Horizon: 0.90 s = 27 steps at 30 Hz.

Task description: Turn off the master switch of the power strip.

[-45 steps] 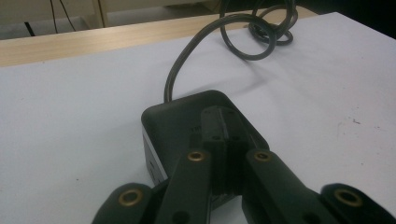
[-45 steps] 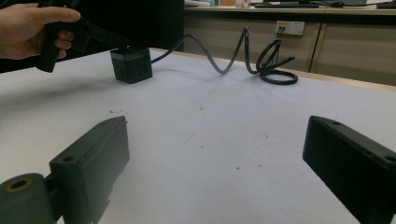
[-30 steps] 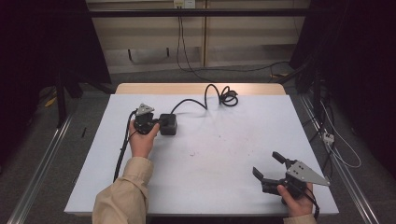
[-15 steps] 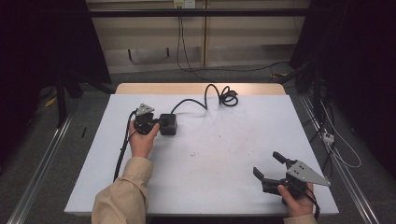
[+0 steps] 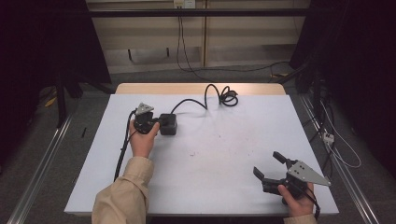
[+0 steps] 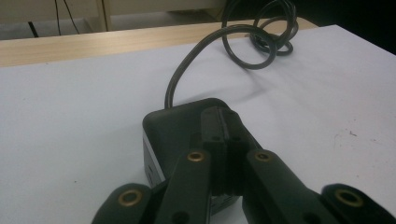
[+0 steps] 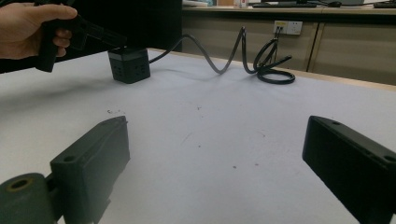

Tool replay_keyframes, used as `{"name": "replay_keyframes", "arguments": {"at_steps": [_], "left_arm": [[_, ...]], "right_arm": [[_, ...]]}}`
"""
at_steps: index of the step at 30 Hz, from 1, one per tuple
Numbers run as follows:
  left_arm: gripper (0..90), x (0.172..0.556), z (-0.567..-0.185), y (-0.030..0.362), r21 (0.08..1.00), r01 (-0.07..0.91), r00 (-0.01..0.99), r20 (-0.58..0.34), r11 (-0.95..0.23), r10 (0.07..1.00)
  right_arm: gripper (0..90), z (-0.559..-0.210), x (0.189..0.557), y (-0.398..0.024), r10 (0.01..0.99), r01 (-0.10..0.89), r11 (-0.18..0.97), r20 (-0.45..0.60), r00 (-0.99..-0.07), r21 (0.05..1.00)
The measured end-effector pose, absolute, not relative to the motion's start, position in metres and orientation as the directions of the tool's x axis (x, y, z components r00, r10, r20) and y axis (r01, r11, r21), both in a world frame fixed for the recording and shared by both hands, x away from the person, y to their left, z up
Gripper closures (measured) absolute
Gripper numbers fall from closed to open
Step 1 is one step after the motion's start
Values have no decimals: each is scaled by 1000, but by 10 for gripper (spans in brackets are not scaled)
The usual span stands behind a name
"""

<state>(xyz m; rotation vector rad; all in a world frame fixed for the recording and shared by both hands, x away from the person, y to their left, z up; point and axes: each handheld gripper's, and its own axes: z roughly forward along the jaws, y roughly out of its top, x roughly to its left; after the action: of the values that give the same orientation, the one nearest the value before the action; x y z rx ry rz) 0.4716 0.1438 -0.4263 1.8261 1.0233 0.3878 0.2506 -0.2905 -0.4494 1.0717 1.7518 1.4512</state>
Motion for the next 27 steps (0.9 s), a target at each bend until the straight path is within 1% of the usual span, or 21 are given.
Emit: {"name": "replay_keyframes", "arguments": {"at_steps": [2,5,11,13,14,20,27], "left_arm": [[887,471,-425,145,863,477,597,-181,-165,781],[845,470,-422,145,866,482,590,-210,-131,780],[730,467,-416,150,868,481,601,-224,-123,768],[679,466,-414,151,866,486,599,-237,-113,765],[669,465,-413,152,868,484,603,-237,-113,762],[452,461,-408,153,861,499,603,-269,-93,751],[343,452,-400,152,864,491,633,-267,-111,726]], "right_arm": [[67,-449,251,-290,875,201,70,37,-482,977],[67,-449,251,-290,876,201,68,38,-482,977],[67,-449,251,-289,873,199,74,33,-486,977],[67,-449,251,-289,873,199,73,34,-486,977],[67,-449,250,-289,873,199,74,33,-486,977],[67,-449,251,-288,872,199,76,32,-489,977],[67,-449,251,-286,869,196,79,29,-493,977]]}}
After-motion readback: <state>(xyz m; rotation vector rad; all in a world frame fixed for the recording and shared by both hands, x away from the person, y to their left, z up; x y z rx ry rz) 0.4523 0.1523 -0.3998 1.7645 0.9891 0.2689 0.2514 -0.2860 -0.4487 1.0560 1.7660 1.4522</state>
